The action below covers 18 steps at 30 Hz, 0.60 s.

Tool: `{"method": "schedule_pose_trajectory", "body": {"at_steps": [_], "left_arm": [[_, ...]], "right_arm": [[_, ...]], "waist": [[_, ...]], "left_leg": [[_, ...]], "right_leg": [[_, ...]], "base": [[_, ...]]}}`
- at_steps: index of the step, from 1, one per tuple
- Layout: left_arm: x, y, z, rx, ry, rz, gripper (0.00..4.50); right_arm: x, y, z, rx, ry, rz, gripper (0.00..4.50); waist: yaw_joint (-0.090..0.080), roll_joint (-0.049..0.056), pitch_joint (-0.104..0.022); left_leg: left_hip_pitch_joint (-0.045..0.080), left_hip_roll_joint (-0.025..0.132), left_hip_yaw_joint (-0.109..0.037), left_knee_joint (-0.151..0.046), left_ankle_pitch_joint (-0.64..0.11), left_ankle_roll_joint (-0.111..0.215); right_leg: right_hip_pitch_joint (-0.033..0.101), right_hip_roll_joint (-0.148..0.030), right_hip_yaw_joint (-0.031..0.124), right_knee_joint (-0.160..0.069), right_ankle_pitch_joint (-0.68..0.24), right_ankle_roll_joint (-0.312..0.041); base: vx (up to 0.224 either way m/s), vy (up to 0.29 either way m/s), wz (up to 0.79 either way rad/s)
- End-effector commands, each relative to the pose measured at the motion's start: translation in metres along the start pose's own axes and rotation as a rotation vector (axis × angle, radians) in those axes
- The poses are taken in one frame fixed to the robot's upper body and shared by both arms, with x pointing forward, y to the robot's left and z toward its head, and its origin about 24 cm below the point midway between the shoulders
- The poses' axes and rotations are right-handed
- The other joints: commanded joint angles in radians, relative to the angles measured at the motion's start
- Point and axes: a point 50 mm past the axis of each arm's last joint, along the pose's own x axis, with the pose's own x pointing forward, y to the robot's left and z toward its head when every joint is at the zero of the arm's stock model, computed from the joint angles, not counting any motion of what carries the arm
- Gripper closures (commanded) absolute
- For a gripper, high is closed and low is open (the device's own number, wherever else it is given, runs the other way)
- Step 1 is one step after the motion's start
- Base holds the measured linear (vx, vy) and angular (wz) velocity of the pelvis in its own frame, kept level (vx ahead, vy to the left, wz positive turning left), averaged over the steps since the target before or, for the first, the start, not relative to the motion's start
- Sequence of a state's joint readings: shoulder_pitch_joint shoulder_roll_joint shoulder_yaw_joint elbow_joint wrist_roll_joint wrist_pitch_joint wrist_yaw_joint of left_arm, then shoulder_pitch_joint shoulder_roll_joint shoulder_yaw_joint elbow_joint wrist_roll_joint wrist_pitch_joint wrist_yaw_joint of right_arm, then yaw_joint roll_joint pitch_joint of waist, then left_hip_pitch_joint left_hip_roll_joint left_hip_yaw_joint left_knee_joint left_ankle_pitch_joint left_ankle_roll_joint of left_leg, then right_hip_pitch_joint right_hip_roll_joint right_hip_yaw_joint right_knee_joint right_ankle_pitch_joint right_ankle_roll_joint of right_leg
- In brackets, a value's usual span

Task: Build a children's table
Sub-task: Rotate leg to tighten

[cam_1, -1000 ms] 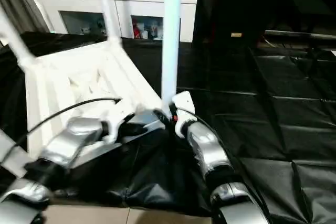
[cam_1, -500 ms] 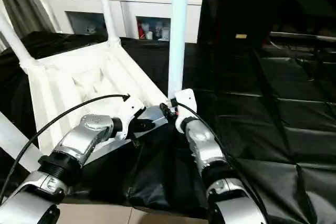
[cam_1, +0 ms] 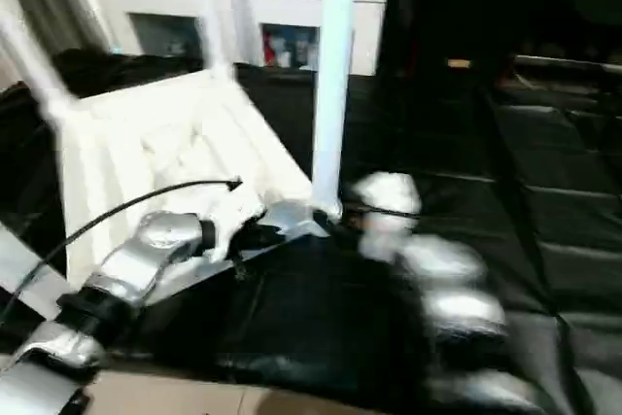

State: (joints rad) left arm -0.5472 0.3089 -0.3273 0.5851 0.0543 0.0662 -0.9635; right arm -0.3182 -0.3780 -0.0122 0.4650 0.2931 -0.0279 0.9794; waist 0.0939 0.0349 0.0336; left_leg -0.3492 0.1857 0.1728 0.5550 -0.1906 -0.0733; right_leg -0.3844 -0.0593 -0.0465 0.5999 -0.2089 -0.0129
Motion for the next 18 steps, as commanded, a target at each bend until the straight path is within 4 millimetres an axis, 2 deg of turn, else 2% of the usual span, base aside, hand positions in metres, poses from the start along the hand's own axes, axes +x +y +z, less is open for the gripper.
{"method": "schedule_pose_trajectory", "body": {"at_steps": [1, 2, 3, 5, 6, 9, 11, 13, 16, 18], "left_arm": [[0.001, -0.017, -0.027, -0.005, 0.093, -0.112, 4.5], [-0.001, -0.019, -0.027, 0.01, 0.091, -0.133, 4.5], [-0.007, -0.022, -0.028, 0.048, 0.083, -0.185, 4.5], [-0.011, -0.024, -0.029, 0.066, 0.074, -0.217, 4.5], [-0.014, -0.026, -0.028, 0.082, 0.053, -0.256, 4.5], [-0.019, -0.03, -0.025, 0.119, 0.023, -0.315, 4.5], [-0.023, -0.034, -0.024, 0.166, 0.0, -0.366, 4.5], [-0.027, -0.037, -0.023, 0.2, -0.016, -0.41, 4.5], [-0.03, -0.036, -0.024, 0.249, -0.001, -0.43, 4.5], [-0.031, -0.035, -0.024, 0.287, -0.003, -0.442, 4.5]], "right_arm": [[-0.008, 0.001, 0.001, 0.009, 0.005, 0.057, 0.67], [-0.013, 0.001, -0.001, 0.01, 0.018, 0.065, 0.67], [-0.027, -0.001, -0.006, 0.022, 0.056, 0.083, 0.67], [-0.034, -0.002, -0.009, 0.028, 0.079, 0.082, 0.67], [-0.041, -0.007, -0.013, 0.023, 0.106, 0.044, 0.67], [-0.042, -0.014, -0.017, 0.025, 0.129, -0.049, 0.67], [-0.039, -0.02, -0.019, 0.014, 0.147, -0.139, 0.67], [-0.033, -0.026, -0.019, 0.002, 0.141, -0.211, 0.67], [-0.025, -0.027, -0.017, 0.008, 0.106, -0.237, 0.67], [-0.021, -0.026, -0.015, 0.01, 0.091, -0.23, 0.67]], "waist": [[0.007, -0.012, -0.043], [0.005, -0.014, -0.044], [0.008, -0.009, -0.044], [0.009, -0.012, -0.045], [0.012, -0.008, -0.049], [0.012, -0.006, -0.05], [0.015, -0.004, -0.051], [0.019, -0.003, -0.05], [0.024, -0.004, -0.05], [0.027, -0.006, -0.05]], "left_leg": [[-0.01, 0.042, -0.012, -0.052, -0.161, 0.106], [-0.011, 0.041, -0.01, -0.049, -0.151, 0.105], [-0.013, 0.042, -0.01, -0.048, -0.144, 0.106], [-0.013, 0.044, -0.01, -0.046, -0.14, 0.107], [-0.01, 0.046, -0.009, -0.044, -0.128, 0.107], [-0.009, 0.047, -0.008, -0.042, -0.115, 0.101], [-0.004, 0.047, -0.007, -0.041, -0.112, 0.096], [-0.001, 0.046, -0.003, -0.04, -0.125, 0.079], [0.002, 0.049, -0.002, -0.041, -0.135, 0.074], [-0.001, 0.049, -0.002, -0.042, -0.133, 0.077]], "right_leg": [[0.038, -0.081, 0.044, -0.089, -0.234, -0.154], [0.038, -0.078, 0.041, -0.086, -0.209, -0.167], [0.041, -0.078, 0.039, -0.084, -0.19, -0.176], [0.042, -0.078, 0.039, -0.08, -0.162, -0.184], [0.041, -0.077, 0.037, -0.073, -0.121, -0.2], [0.041, -0.076, 0.036, -0.064, -0.06, -0.226], [0.04, -0.077, 0.037, -0.064, -0.051, -0.229], [0.037, -0.077, 0.038, -0.059, -0.032, -0.24], [0.038, -0.078, 0.04, -0.057, -0.043, -0.23], [0.04, -0.078, 0.039, -0.056, -0.042, -0.225]], "base": [[0.0, 0.0, 0.0], [0.0, 0.0, 0.0], [0.0, 0.0, 0.0], [0.0, 0.0, 0.0], [0.0, 0.0, 0.0], [0.0, 0.0, 0.0], [0.0, 0.0, 0.0], [0.0, 0.0, 0.0], [0.0, 0.0, 0.0], [0.0, 0.0, 0.0]]}}
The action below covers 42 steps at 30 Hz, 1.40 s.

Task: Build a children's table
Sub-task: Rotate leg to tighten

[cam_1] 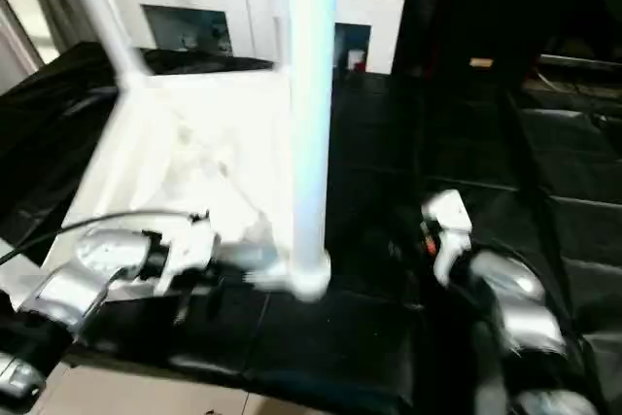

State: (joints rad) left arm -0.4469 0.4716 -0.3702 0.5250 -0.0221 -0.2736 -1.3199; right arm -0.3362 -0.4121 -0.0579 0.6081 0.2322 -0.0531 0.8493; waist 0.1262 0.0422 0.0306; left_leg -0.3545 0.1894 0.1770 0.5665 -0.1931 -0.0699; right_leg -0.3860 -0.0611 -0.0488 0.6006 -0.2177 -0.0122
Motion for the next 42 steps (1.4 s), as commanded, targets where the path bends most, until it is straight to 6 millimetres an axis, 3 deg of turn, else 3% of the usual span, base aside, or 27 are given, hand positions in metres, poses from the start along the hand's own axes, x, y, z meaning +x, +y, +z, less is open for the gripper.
{"method": "schedule_pose_trajectory", "body": {"at_steps": [1, 10, 12, 18, 19, 20, 21, 23, 25, 26, 27, 29, 30, 33, 35, 38, 40, 42], "left_arm": [[0.009, -0.01, -0.005, 0.045, 0.051, -0.117, 4.5], [-0.002, -0.003, -0.004, 0.215, 0.102, -0.167, 4.5], [-0.004, 0.001, -0.003, 0.236, 0.104, -0.167, 4.5], [-0.009, 0.006, -0.004, 0.241, 0.105, -0.137, 4.5], [-0.01, 0.007, -0.004, 0.262, 0.099, -0.122, 4.06], [-0.013, 0.007, -0.003, 0.269, 0.081, -0.114, 3.94], [-0.015, 0.007, -0.002, 0.27, 0.067, -0.114, 3.94], [-0.018, 0.007, -0.001, 0.278, 0.068, -0.116, 3.87], [-0.023, 0.007, 0.0, 0.29, 0.063, -0.102, 3.6], [-0.026, 0.008, 0.001, 0.303, 0.056, -0.084, 3.54], [-0.03, 0.008, 0.002, 0.31, 0.05, -0.068, 3.5], [-0.034, 0.009, 0.005, 0.321, 0.039, -0.038, 3.29], [-0.038, 0.008, 0.007, 0.329, 0.019, -0.008, 3.2], [-0.049, 0.005, 0.014, 0.309, -0.043, 0.065, 3.05], [-0.06, 0.005, 0.022, 0.279, -0.098, 0.174, 3.05], [-0.068, 0.006, 0.028, 0.209, -0.157, 0.259, 3.05], [-0.082, 0.011, 0.035, 0.088, -0.245, 0.444, 3.05], [-0.098, 0.019, 0.035, -0.057, -0.327, 0.709, 3.05]], "right_arm": [[0.002, -0.001, 0.003, -0.01, -0.017, -0.013, 0.67], [0.008, 0.01, -0.001, -0.004, -0.035, -0.005, 0.67], [0.008, 0.011, -0.003, 0.003, -0.035, -0.007, 0.67], [0.008, 0.015, -0.005, 0.009, -0.041, 0.0, 0.67], [0.008, 0.015, -0.005, 0.011, -0.042, 0.0, 0.61], [0.009, 0.016, -0.005, 0.013, -0.043, 0.003, 0.61], [0.01, 0.017, -0.006, 0.015, -0.044, 0.006, 0.61], [0.01, 0.018, -0.006, 0.018, -0.045, 0.01, 0.61], [0.012, 0.019, -0.005, 0.021, -0.05, 0.01, 0.61], [0.013, 0.02, -0.005, 0.026, -0.057, 0.011, 0.61], [0.014, 0.021, -0.004, 0.03, -0.066, 0.011, 0.61], [0.016, 0.023, -0.002, 0.034, -0.079, 0.01, 0.61], [0.016, 0.024, -0.001, 0.038, -0.09, 0.007, 0.61], [0.018, 0.027, 0.0, 0.05, -0.117, -0.01, 0.61], [0.019, 0.027, 0.003, 0.05, -0.139, -0.039, 0.61], [0.02, 0.027, 0.005, 0.048, -0.153, -0.064, 0.61], [0.02, 0.027, 0.01, 0.05, -0.185, -0.11, 0.61], [0.02, 0.024, 0.016, 0.035, -0.211, -0.207, 0.61]], "waist": [[-0.006, -0.014, -0.047], [-0.002, -0.01, -0.049], [-0.001, -0.004, -0.05], [0.005, -0.007, -0.049], [0.005, -0.006, -0.048], [0.005, -0.01, -0.048], [0.006, -0.009, -0.048], [0.006, -0.016, -0.049], [0.006, -0.014, -0.05], [0.005, -0.021, -0.051], [0.006, -0.015, -0.053], [0.002, -0.018, -0.055], [0.001, -0.025, -0.055], [-0.001, -0.023, -0.056], [-0.006, -0.022, -0.052], [-0.009, -0.021, -0.042], [-0.013, -0.021, -0.038], [-0.02, -0.023, -0.035]], "left_leg": [[0.003, 0.046, -0.006, -0.054, -0.13, 0.071], [0.004, 0.044, -0.007, -0.053, -0.141, 0.048], [0.006, 0.045, -0.006, -0.052, -0.143, 0.043], [0.004, 0.045, -0.007, -0.052, -0.158, 0.035], [0.005, 0.045, -0.007, -0.052, -0.161, 0.033], [0.004, 0.044, -0.007, -0.052, -0.162, 0.033], [0.004, 0.045, -0.007, -0.053, -0.163, 0.033], [0.005, 0.047, -0.006, -0.053, -0.154, 0.033], [0.003, 0.046, -0.007, -0.051, -0.142, 0.036], [0.002, 0.046, -0.006, -0.051, -0.131, 0.038], [0.0, 0.047, -0.007, -0.049, -0.119, 0.039], [0.0, 0.047, -0.006, -0.046, -0.104, 0.044], [-0.002, 0.046, -0.005, -0.044, -0.09, 0.049], [-0.01, 0.049, -0.006, -0.04, -0.074, 0.062], [-0.009, 0.05, -0.004, -0.042, -0.098, 0.061], [-0.003, 0.046, 0.0, -0.047, -0.165, 0.037], [-0.003, 0.051, -0.003, -0.053, -0.215, 0.004], [-0.003, 0.045, -0.004, -0.052, -0.229, -0.005]], "right_leg": [[0.043, -0.077, 0.041, -0.056, -0.032, -0.224], [0.043, -0.078, 0.042, -0.056, -0.044, -0.202], [0.043, -0.077, 0.042, -0.053, -0.027, -0.208], [0.045, -0.08, 0.043, -0.053, -0.04, -0.206], [0.044, -0.08, 0.043, -0.054, -0.049, -0.204], [0.045, -0.081, 0.043, -0.054, -0.06, -0.202], [0.044, -0.082, 0.043, -0.055, -0.066, -0.201], [0.043, -0.081, 0.043, -0.051, -0.059, -0.201], [0.044, -0.081, 0.044, -0.047, -0.039, -0.205], [0.045, -0.08, 0.043, -0.045, -0.019, -0.207], [0.045, -0.081, 0.043, -0.04, 0.005, -0.213], [0.044, -0.078, 0.042, -0.035, 0.053, -0.224], [0.044, -0.077, 0.042, -0.031, 0.085, -0.229], [0.041, -0.08, 0.041, -0.019, 0.12, -0.24], [0.037, -0.078, 0.04, -0.022, 0.083, -0.244], [0.028, -0.073, 0.043, -0.039, -0.057, -0.234], [0.028, -0.076, 0.046, -0.039, -0.133, -0.225], [0.026, -0.074, 0.048, -0.045, -0.167, -0.217]], "base": [[0.0, 0.0, 0.0], [0.0, 0.0, 0.0], [0.0, 0.0, 0.0], [0.0, 0.0, 0.0], [0.0, 0.0, 0.0], [0.0, 0.0, 0.0], [0.0, 0.0, 0.0], [0.0, 0.0, 0.0], [0.0, 0.0, 0.0], [0.0, 0.0, 0.0], [0.0, 0.0, 0.0], [0.0, 0.0, 0.0], [0.0, 0.0, 0.0], [0.0, 0.0, 0.0], [0.0, 0.0, 0.0], [0.0, 0.0, 0.0], [0.0, 0.0, 0.0], [0.0, 0.0, 0.0]]}}
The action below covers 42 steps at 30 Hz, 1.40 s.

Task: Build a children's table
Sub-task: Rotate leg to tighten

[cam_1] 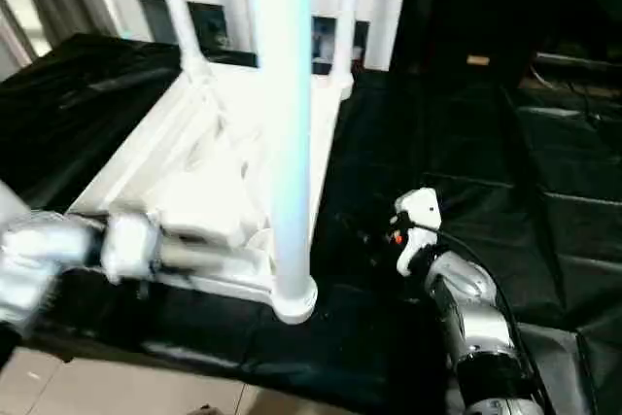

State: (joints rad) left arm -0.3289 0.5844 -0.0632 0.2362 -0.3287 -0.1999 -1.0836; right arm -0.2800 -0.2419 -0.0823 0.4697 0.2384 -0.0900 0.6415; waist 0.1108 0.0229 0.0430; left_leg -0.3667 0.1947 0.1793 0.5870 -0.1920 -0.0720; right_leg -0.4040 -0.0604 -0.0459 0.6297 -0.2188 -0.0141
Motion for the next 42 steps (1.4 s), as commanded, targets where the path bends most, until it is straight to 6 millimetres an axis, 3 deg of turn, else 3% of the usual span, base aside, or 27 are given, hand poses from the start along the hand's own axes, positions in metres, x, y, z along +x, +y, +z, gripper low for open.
{"method": "schedule_pose_trajectory", "body": {"at_steps": [1, 3, 5, 6, 7, 8, 10, 11, 12, 15, 16, 21, 23, 24, 25, 26, 27, 28, 29, 30, 31, 32, 33, 34, 37, 39, 42], "left_arm": [[-0.007, 0.012, 0.004, -0.072, -0.017, 0.167, 3.05], [-0.012, 0.013, 0.001, -0.134, -0.053, 0.357, 3.05], [-0.014, 0.01, -0.004, -0.215, -0.078, 0.499, 3.05], [-0.017, 0.0, -0.009, -0.312, -0.136, 0.667, 3.05], [-0.018, -0.004, -0.011, -0.351, -0.157, 0.729, 3.05], [-0.02, -0.013, -0.015, -0.39, -0.177, 0.813, 3.05], [-0.021, -0.025, -0.023, -0.433, -0.167, 0.895, 3.05], [-0.023, -0.035, -0.032, -0.441, -0.075, 0.971, 3.05], [-0.021, -0.043, -0.039, -0.461, 0.013, 0.959, 3.05], [-0.019, -0.057, -0.042, -0.526, 0.004, 0.926, 3.05], [-0.015, -0.061, -0.039, -0.496, -0.02, 0.894, 3.05], [-0.008, -0.062, -0.033, -0.423, 0.016, 0.864, 3.05], [-0.008, -0.061, -0.032, -0.416, 0.027, 0.869, 3.05], [-0.007, -0.059, -0.031, -0.414, 0.029, 0.865, 3.05], [-0.007, -0.058, -0.03, -0.405, 0.027, 0.858, 3.05], [-0.006, -0.057, -0.03, -0.398, 0.025, 0.852, 3.05], [-0.005, -0.056, -0.029, -0.394, 0.021, 0.851, 3.05], [-0.004, -0.056, -0.029, -0.392, 0.02, 0.853, 3.05], [-0.004, -0.056, -0.029, -0.393, 0.02, 0.853, 3.05], [-0.003, -0.055, -0.028, -0.384, 0.015, 0.851, 3.05], [-0.002, -0.054, -0.028, -0.382, 0.015, 0.851, 3.05], [-0.001, -0.056, -0.028, -0.385, 0.009, 0.845, 3.05], [0.0, -0.057, -0.028, -0.389, 0.007, 0.838, 3.05], [0.001, -0.058, -0.028, -0.392, 0.006, 0.832, 3.05], [0.005, -0.063, -0.029, -0.399, 0.006, 0.801, 3.05], [0.008, -0.065, -0.029, -0.397, 0.008, 0.785, 3.05], [0.009, -0.065, -0.029, -0.404, 0.01, 0.779, 3.05]], "right_arm": [[-0.001, -0.005, 0.009, -0.031, -0.038, -0.07, 0.61], [0.0, -0.007, 0.011, -0.017, -0.048, -0.139, 0.61], [-0.002, -0.009, 0.01, -0.026, -0.028, -0.212, 0.61], [-0.005, -0.009, 0.008, -0.051, -0.007, -0.261, 0.61], [-0.006, -0.007, 0.007, -0.058, 0.001, -0.271, 0.61], [-0.009, -0.005, 0.005, -0.093, 0.017, -0.298, 0.61], [-0.013, 0.0, 0.003, -0.109, 0.025, -0.31, 0.61], [-0.016, 0.006, 0.001, -0.117, 0.034, -0.312, 0.61], [-0.019, 0.013, -0.001, -0.109, 0.035, -0.298, 0.61], [-0.023, 0.026, -0.004, -0.095, 0.049, -0.258, 0.61], [-0.025, 0.032, -0.005, -0.099, 0.052, -0.234, 0.61], [-0.024, 0.033, -0.004, -0.086, 0.05, -0.28, 0.61], [-0.024, 0.033, -0.003, -0.085, 0.047, -0.291, 0.61], [-0.024, 0.034, -0.001, -0.09, 0.047, -0.302, 0.61], [-0.024, 0.034, -0.001, -0.089, 0.044, -0.309, 0.61], [-0.024, 0.034, 0.0, -0.088, 0.043, -0.312, 0.61], [-0.024, 0.035, 0.0, -0.085, 0.043, -0.314, 0.61], [-0.024, 0.035, 0.0, -0.083, 0.044, -0.315, 0.61], [-0.024, 0.035, -0.001, -0.082, 0.044, -0.315, 0.61], [-0.025, 0.036, -0.001, -0.074, 0.04, -0.321, 0.61], [-0.025, 0.036, -0.001, -0.073, 0.04, -0.321, 0.61], [-0.025, 0.036, -0.001, -0.069, 0.038, -0.328, 0.61], [-0.026, 0.036, -0.001, -0.067, 0.036, -0.331, 0.61], [-0.026, 0.036, -0.002, -0.065, 0.036, -0.334, 0.61], [-0.027, 0.035, -0.003, -0.067, 0.047, -0.345, 0.61], [-0.028, 0.034, -0.003, -0.068, 0.049, -0.348, 0.61], [-0.028, 0.034, -0.003, -0.068, 0.05, -0.349, 0.61]], "waist": [[-0.006, -0.005, -0.048], [-0.007, -0.006, -0.047], [-0.009, -0.001, -0.052], [-0.014, -0.004, -0.051], [-0.014, -0.006, -0.053], [-0.016, -0.001, -0.055], [-0.018, -0.007, -0.057], [-0.02, -0.006, -0.058], [-0.024, -0.011, -0.051], [-0.023, -0.009, -0.043], [-0.025, -0.01, -0.04], [-0.028, -0.009, -0.037], [-0.032, -0.006, -0.04], [-0.03, -0.001, -0.045], [-0.032, -0.004, -0.048], [-0.033, -0.003, -0.054], [-0.031, 0.002, -0.059], [-0.032, 0.001, -0.06], [-0.033, 0.001, -0.059], [-0.033, 0.004, -0.05], [-0.034, 0.009, -0.045], [-0.038, 0.007, -0.036], [-0.04, 0.008, -0.03], [-0.04, 0.01, -0.032], [-0.04, 0.009, -0.039], [-0.041, 0.008, -0.042], [-0.045, 0.007, -0.046]], "left_leg": [[0.01, 0.038, -0.007, -0.072, -0.23, -0.005], [0.008, 0.033, -0.007, -0.071, -0.21, -0.002], [0.006, 0.034, -0.009, -0.069, -0.174, -0.003], [0.0, 0.033, -0.009, -0.066, -0.152, -0.007], [-0.001, 0.033, -0.009, -0.066, -0.145, -0.004], [-0.003, 0.032, -0.009, -0.061, -0.13, 0.003], [-0.006, 0.026, -0.008, -0.058, -0.116, 0.023], [-0.005, 0.024, -0.009, -0.058, -0.124, 0.032], [-0.004, 0.028, -0.01, -0.06, -0.145, 0.036], [-0.003, 0.029, -0.011, -0.069, -0.2, 0.036], [0.001, 0.031, -0.014, -0.075, -0.251, 0.021], [0.005, 0.035, -0.019, -0.084, -0.301, -0.001], [-0.001, 0.032, -0.019, -0.08, -0.258, -0.003], [-0.008, 0.029, -0.018, -0.072, -0.172, 0.01], [-0.012, 0.025, -0.015, -0.064, -0.116, 0.024], [-0.02, 0.017, -0.012, -0.054, -0.043, 0.055], [-0.02, 0.014, -0.009, -0.048, -0.045, 0.079], [-0.02, 0.012, -0.007, -0.044, -0.054, 0.087], [-0.023, 0.013, -0.009, -0.048, -0.101, 0.097], [-0.012, 0.019, -0.009, -0.059, -0.231, 0.078], [-0.003, 0.022, -0.012, -0.065, -0.306, 0.058], [0.009, 0.027, -0.02, -0.075, -0.417, 0.015], [0.014, 0.028, -0.025, -0.082, -0.47, -0.011], [0.02, 0.028, -0.028, -0.083, -0.484, -0.024], [0.009, 0.029, -0.028, -0.089, -0.418, -0.023], [0.003, 0.031, -0.025, -0.088, -0.369, -0.018], [-0.001, 0.029, -0.022, -0.084, -0.332, -0.01]], "right_leg": [[0.044, -0.074, 0.045, -0.077, -0.175, -0.211], [0.046, -0.071, 0.048, -0.083, -0.187, -0.187], [0.048, -0.066, 0.048, -0.076, -0.138, -0.17], [0.052, -0.063, 0.046, -0.072, -0.073, -0.178], [0.055, -0.063, 0.046, -0.073, -0.052, -0.181], [0.055, -0.061, 0.046, -0.071, -0.006, -0.185], [0.059, -0.056, 0.045, -0.074, 0.028, -0.166], [0.058, -0.056, 0.044, -0.075, 0.017, -0.157], [0.056, -0.054, 0.043, -0.083, -0.008, -0.139], [0.05, -0.058, 0.044, -0.096, -0.147, -0.101], [0.044, -0.058, 0.046, -0.106, -0.257, -0.085], [0.037, -0.058, 0.049, -0.112, -0.306, -0.064], [0.034, -0.056, 0.051, -0.11, -0.242, -0.071], [0.034, -0.052, 0.049, -0.1, -0.121, -0.098], [0.032, -0.048, 0.047, -0.096, -0.042, -0.115], [0.031, -0.043, 0.04, -0.088, 0.065, -0.141], [0.026, -0.042, 0.034, -0.09, 0.076, -0.16], [0.025, -0.043, 0.035, -0.091, 0.077, -0.168], [0.026, -0.044, 0.031, -0.095, 0.021, -0.175], [0.023, -0.047, 0.03, -0.108, -0.16, -0.156], [0.021, -0.05, 0.03, -0.115, -0.272, -0.135], [0.016, -0.051, 0.032, -0.127, -0.428, -0.082], [0.012, -0.054, 0.034, -0.137, -0.495, -0.043], [0.011, -0.057, 0.037, -0.14, -0.506, -0.024], [0.025, -0.06, 0.043, -0.134, -0.418, -0.025], [0.028, -0.058, 0.045, -0.124, -0.326, -0.047], [0.033, -0.059, 0.046, -0.117, -0.27, -0.071]], "base": [[0.0, 0.0, 0.0], [0.0, 0.0, 0.0], [0.0, 0.0, 0.0], [0.0, 0.0, 0.0], [0.0, 0.0, 0.0], [0.0, 0.0, 0.0], [0.0, 0.0, 0.0], [0.0, 0.0, 0.0], [0.0, 0.0, 0.0], [0.0, 0.0, 0.0], [0.0, 0.0, 0.0], [0.0, 0.0, 0.0], [0.0, 0.0, 0.0], [0.0, 0.0, 0.0], [0.0, 0.0, 0.0], [0.0, 0.0, 0.0], [0.0, 0.0, 0.0], [0.0, 0.0, 0.0], [0.0, 0.0, 0.0], [0.0, 0.0, 0.0], [0.0, 0.0, 0.0], [0.0, 0.0, 0.0], [0.0, 0.0, 0.0], [0.0, 0.0, 0.0], [0.0, 0.0, 0.0], [0.0, 0.0, 0.0], [0.0, 0.0, 0.0]]}}
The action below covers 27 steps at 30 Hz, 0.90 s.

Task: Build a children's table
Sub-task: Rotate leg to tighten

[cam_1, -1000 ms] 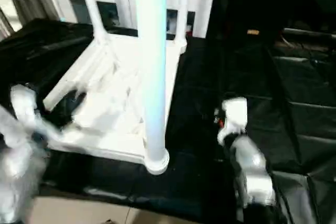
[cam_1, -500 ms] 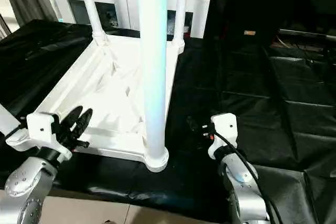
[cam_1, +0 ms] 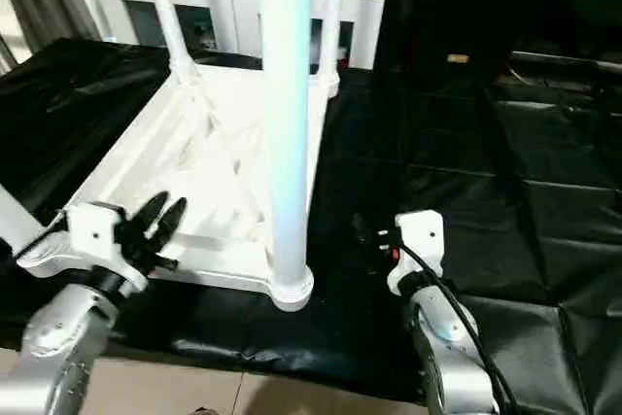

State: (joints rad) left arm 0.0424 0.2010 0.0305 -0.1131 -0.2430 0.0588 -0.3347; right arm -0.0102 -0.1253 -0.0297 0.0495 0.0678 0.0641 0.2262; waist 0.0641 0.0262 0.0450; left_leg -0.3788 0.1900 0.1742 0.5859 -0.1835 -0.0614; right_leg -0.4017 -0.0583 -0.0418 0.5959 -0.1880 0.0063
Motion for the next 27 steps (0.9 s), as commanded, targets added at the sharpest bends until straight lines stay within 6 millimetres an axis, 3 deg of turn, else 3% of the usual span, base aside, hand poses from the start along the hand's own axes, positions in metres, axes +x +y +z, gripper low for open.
{"method": "schedule_pose_trajectory", "body": {"at_steps": [1, 7, 8, 9, 10, 14, 16, 20, 21, 22, 23, 24, 25, 26, 27], "left_arm": [[-0.001, -0.002, 0.0, 0.007, -0.001, -0.01, 3.05], [-0.001, -0.002, 0.0, 0.005, 0.001, -0.012, 3.05], [-0.004, -0.004, -0.002, -0.014, 0.0, -0.017, 3.05], [-0.006, -0.005, -0.003, -0.019, -0.002, -0.021, 3.05], [-0.008, -0.006, -0.003, -0.017, -0.009, -0.027, 3.05], [-0.007, -0.007, -0.004, -0.02, 0.0, -0.011, 3.05], [-0.006, -0.007, -0.005, -0.022, 0.0, -0.015, 3.05], [-0.005, -0.009, -0.005, -0.025, 0.0, -0.02, 3.05], [-0.005, -0.009, -0.005, -0.023, 0.0, -0.021, 3.05], [-0.005, -0.009, -0.005, -0.022, 0.0, -0.022, 3.05], [-0.005, -0.009, -0.005, -0.021, 0.0, -0.022, 3.05], [-0.005, -0.01, -0.005, -0.02, 0.0, -0.023, 3.05], [-0.005, -0.01, -0.006, -0.019, 0.001, -0.024, 3.05], [-0.005, -0.01, -0.006, -0.019, 0.001, -0.024, 3.05], [-0.004, -0.009, -0.006, -0.014, 0.002, -0.024, 3.05]], "right_arm": [[0.0, -0.002, 0.002, -0.004, -0.001, -0.008, 0.61], [0.0, -0.003, 0.002, -0.004, 0.001, -0.011, 0.61], [-0.001, -0.007, 0.001, -0.009, 0.006, -0.015, 0.61], [0.0, -0.013, 0.0, -0.009, 0.009, -0.03, 0.61], [0.0, -0.018, 0.0, -0.012, 0.01, -0.049, 0.61], [0.002, -0.026, 0.002, -0.018, 0.008, -0.073, 0.61], [0.003, -0.029, 0.003, -0.009, 0.009, -0.086, 0.61], [0.004, -0.027, 0.004, -0.011, 0.006, -0.076, 0.61], [0.004, -0.027, 0.003, -0.013, 0.006, -0.072, 0.61], [0.004, -0.025, 0.003, -0.014, 0.006, -0.068, 0.61], [0.004, -0.023, 0.003, -0.015, 0.005, -0.063, 0.61], [0.004, -0.022, 0.003, -0.015, 0.005, -0.059, 0.61], [0.004, -0.021, 0.003, -0.014, 0.004, -0.055, 0.61], [0.004, -0.021, 0.003, -0.014, 0.004, -0.052, 0.61], [0.005, -0.019, 0.003, -0.013, 0.003, -0.038, 0.61]], "waist": [[0.001, 0.003, -0.048], [-0.003, 0.005, -0.052], [-0.005, -0.016, -0.052], [0.002, -0.009, -0.052], [0.003, -0.007, -0.053], [0.005, -0.009, -0.051], [0.003, -0.007, -0.049], [0.001, -0.012, -0.05], [0.0, -0.014, -0.053], [-0.001, -0.012, -0.06], [-0.002, -0.011, -0.065], [-0.003, -0.014, -0.079], [-0.001, -0.011, -0.093], [-0.001, -0.013, -0.107], [0.0, -0.007, -0.119]], "left_leg": [[0.01, 0.034, -0.017, -0.083, -0.333, -0.019], [0.009, 0.033, -0.015, -0.078, -0.286, -0.006], [0.007, 0.032, -0.01, -0.075, -0.282, 0.004], [0.002, 0.028, -0.007, -0.072, -0.262, 0.032], [-0.001, 0.03, -0.009, -0.071, -0.244, 0.054], [0.005, 0.033, -0.005, -0.068, -0.243, 0.07], [0.014, 0.039, -0.011, -0.075, -0.278, 0.027], [0.008, 0.034, -0.01, -0.074, -0.285, 0.004], [-0.003, 0.03, -0.008, -0.066, -0.197, 0.023], [-0.015, 0.021, -0.003, -0.052, -0.076, 0.065], [-0.022, 0.015, -0.001, -0.042, -0.006, 0.095], [-0.037, -0.003, 0.006, -0.019, 0.134, 0.171], [-0.041, -0.01, 0.005, -0.002, 0.21, 0.21], [-0.064, -0.026, 0.003, 0.019, 0.336, 0.288], [-0.076, -0.029, -0.002, 0.035, 0.316, 0.333]], "right_leg": [[0.031, -0.061, 0.042, -0.082, -0.288, -0.096], [0.038, -0.06, 0.041, -0.072, -0.206, -0.128], [0.039, -0.061, 0.042, -0.075, -0.208, -0.129], [0.044, -0.078, 0.05, -0.075, -0.224, -0.137], [0.045, -0.084, 0.051, -0.078, -0.247, -0.144], [0.038, -0.077, 0.05, -0.08, -0.263, -0.153], [0.032, -0.059, 0.04, -0.077, -0.275, -0.132], [0.032, -0.061, 0.042, -0.079, -0.27, -0.113], [0.029, -0.057, 0.041, -0.074, -0.172, -0.131], [0.024, -0.051, 0.035, -0.068, -0.034, -0.165], [0.018, -0.047, 0.03, -0.064, 0.052, -0.186], [0.003, -0.035, 0.017, -0.057, 0.24, -0.224], [-0.002, -0.032, 0.012, -0.046, 0.346, -0.239], [-0.023, -0.02, -0.003, -0.042, 0.528, -0.263], [-0.033, -0.021, -0.014, -0.051, 0.515, -0.264]], "base": [[0.0, 0.0, 0.0], [0.0, 0.0, 0.0], [0.0, 0.0, 0.0], [0.0, 0.0, 0.0], [0.0, 0.0, 0.0], [0.0, 0.0, 0.0], [0.0, 0.0, 0.0], [0.0, 0.0, 0.0], [0.0, 0.0, 0.0], [0.0, 0.0, 0.0], [0.0, 0.0, 0.0], [0.0, 0.0, 0.0], [-0.064, 0.013, 0.01], [-0.064, 0.013, 0.01], [-0.111, 0.025, 0.04]]}}
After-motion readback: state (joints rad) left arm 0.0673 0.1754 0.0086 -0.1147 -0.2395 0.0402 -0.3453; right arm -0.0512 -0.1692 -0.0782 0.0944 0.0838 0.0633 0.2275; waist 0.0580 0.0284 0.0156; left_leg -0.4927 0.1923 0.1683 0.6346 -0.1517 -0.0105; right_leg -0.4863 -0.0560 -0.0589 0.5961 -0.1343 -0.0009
